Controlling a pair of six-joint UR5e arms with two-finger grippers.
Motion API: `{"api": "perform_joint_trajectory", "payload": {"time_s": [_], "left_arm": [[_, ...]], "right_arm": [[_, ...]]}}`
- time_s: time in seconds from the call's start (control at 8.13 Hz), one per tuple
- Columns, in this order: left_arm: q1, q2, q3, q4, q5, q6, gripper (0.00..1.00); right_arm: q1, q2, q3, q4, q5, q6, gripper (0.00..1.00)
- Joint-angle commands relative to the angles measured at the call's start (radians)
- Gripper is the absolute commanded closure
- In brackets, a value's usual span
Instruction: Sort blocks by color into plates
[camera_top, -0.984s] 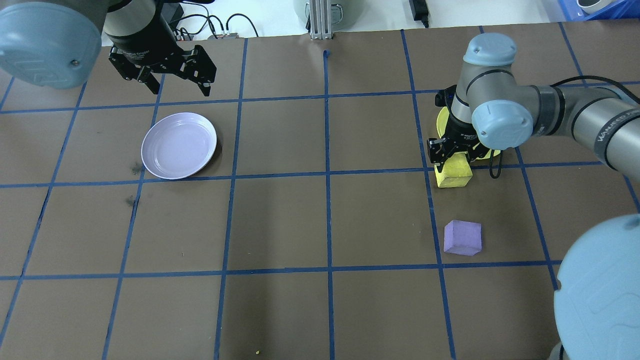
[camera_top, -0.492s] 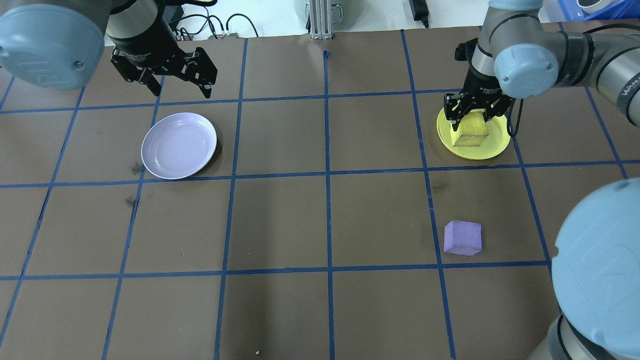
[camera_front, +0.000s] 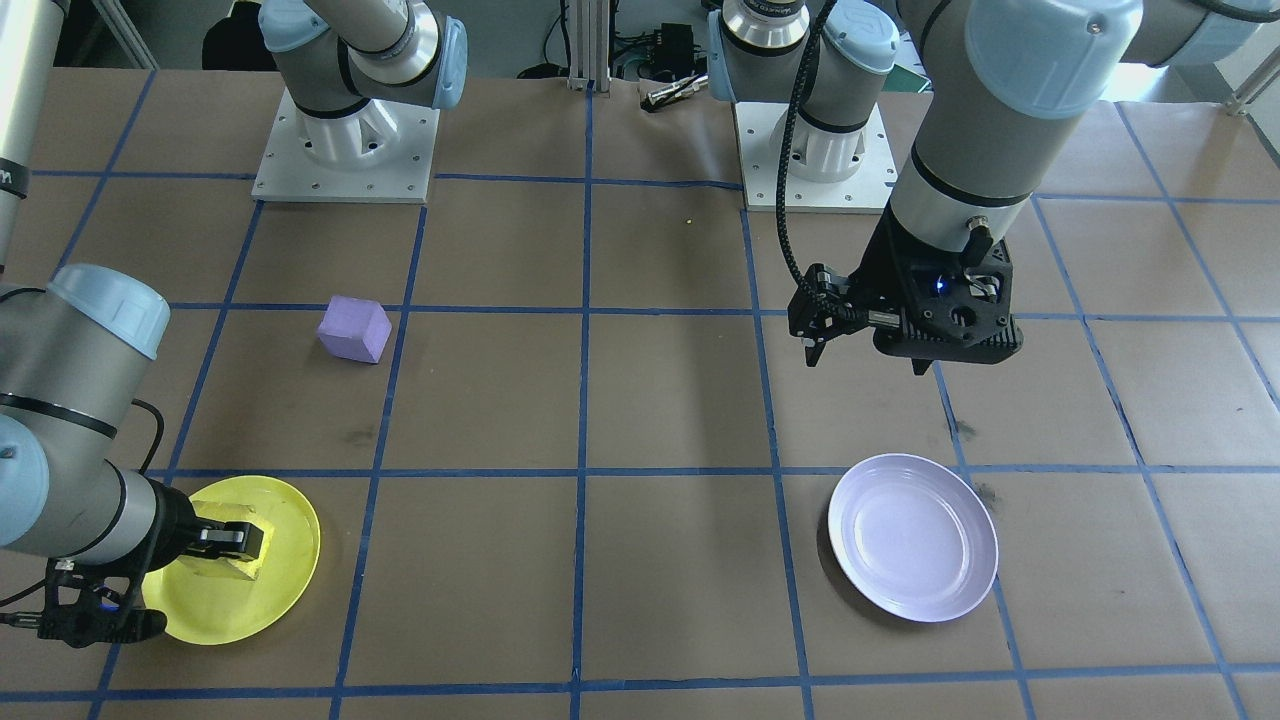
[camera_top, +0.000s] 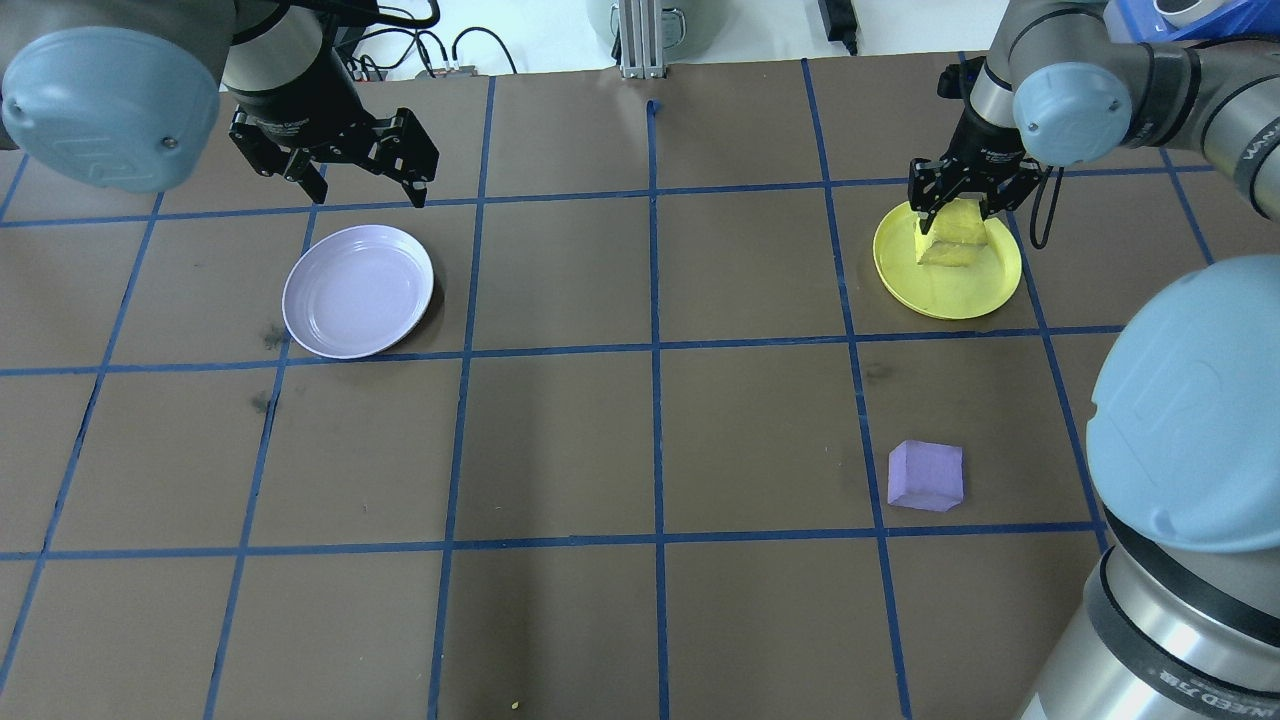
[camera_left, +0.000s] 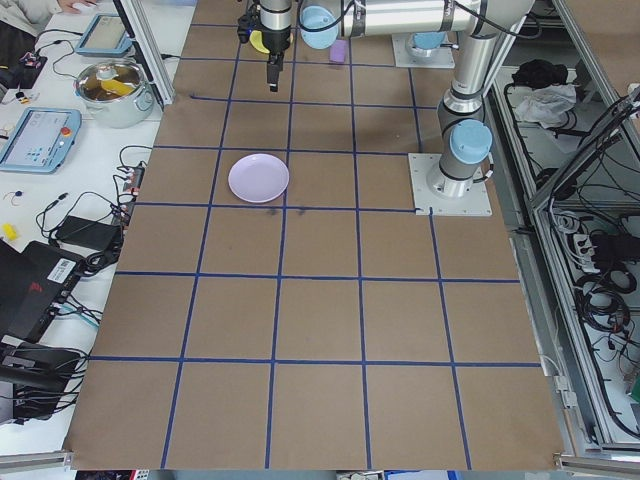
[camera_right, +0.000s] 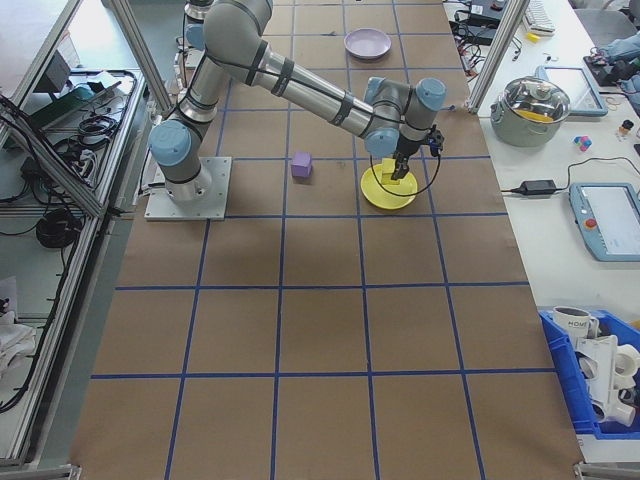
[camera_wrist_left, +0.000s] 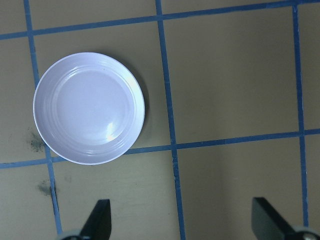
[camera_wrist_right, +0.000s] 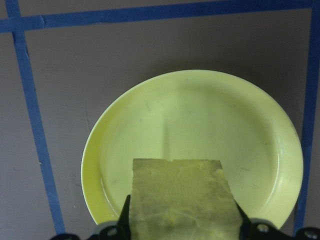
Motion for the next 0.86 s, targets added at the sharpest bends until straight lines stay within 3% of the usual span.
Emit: {"api": "perform_joint_trajectory", "payload": {"time_s": [0.0,0.25,0.37,0.49,0.74], "left_arm": [[0.0,0.002,-0.002,-0.001,0.001,0.0,0.0],[0.0,0.002,-0.002,0.001,-0.001,0.0,0.0],[0.0,0.003,-0.001,0.001,0.001,0.0,0.0],[0.0,0.002,-0.002,0.001,0.001,0.0,0.0],[-0.002,0.003,-0.001,0.001,-0.001,0.0,0.0]], "right_arm": [[-0.003,0.014,0.003,-0.014,0.001,-0.006,0.0],[-0.003,-0.028,0.011,0.014,-0.002,0.004,0.0],[-0.003,-0.073,0.032,0.066,0.003,0.006,0.0],[0.002,-0.129,0.076,0.109,0.021,0.015,0.0],[0.003,-0.235,0.257,0.102,0.058,0.067,0.0]]}}
